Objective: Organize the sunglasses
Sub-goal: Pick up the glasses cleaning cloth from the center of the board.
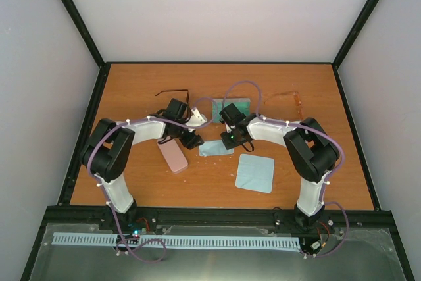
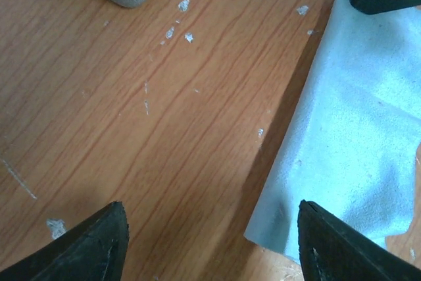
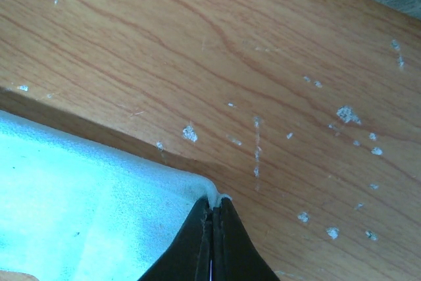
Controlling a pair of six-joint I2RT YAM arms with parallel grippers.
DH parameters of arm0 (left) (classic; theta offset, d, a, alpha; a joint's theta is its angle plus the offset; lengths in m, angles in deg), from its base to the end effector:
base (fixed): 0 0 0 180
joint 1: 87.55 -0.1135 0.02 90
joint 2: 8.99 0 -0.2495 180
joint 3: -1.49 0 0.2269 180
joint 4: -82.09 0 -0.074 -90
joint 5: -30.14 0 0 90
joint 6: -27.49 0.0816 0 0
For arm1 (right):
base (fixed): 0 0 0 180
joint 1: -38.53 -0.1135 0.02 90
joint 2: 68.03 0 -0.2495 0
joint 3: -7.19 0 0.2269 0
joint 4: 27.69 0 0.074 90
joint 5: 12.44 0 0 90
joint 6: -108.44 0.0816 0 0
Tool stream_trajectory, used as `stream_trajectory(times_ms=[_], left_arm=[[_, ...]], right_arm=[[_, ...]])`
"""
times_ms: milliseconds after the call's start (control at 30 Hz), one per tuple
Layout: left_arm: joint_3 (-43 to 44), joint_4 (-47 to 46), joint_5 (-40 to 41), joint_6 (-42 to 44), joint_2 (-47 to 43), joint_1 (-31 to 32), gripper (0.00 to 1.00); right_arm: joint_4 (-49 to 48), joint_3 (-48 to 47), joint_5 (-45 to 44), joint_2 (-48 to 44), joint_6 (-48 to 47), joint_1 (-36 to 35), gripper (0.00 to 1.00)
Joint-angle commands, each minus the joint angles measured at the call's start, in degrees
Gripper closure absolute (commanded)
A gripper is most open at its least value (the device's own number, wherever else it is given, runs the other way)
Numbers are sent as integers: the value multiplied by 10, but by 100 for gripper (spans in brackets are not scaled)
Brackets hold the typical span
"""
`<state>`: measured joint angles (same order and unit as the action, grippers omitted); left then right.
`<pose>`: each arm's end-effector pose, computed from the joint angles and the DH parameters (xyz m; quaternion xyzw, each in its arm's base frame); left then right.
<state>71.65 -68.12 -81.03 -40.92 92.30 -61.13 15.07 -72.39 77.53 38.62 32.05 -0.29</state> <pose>0.2878 -0.1759 0.1097 0.4292 0.8504 -0.1881 0.2391 0.2705 0.2176 0.1032 -0.2148 0.9608 0.0771 0.1572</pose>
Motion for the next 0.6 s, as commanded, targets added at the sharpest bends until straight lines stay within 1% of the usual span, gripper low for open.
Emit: stream_trajectory(times_ms=[0,133,200,267,433,567], left_arm=[[15,13,-7,11,10,0,30],[17,19,-13,14,21,-1,35],[16,22,-17,16,25,0,40],[13,22,-18,18,28,0,46],[9,32,-24,26,39,3,66],[9,38,-37,23,35,11,76]], right_arm=[[25,3,3,15,10,-8,97],[25,3,3,14,10,-8,97],[25,4,3,14,11,-8,97],[23,4,3,14,11,-8,97],[23,5,5,15,12,-8,97],[21,6,5,14,14,-8,97]])
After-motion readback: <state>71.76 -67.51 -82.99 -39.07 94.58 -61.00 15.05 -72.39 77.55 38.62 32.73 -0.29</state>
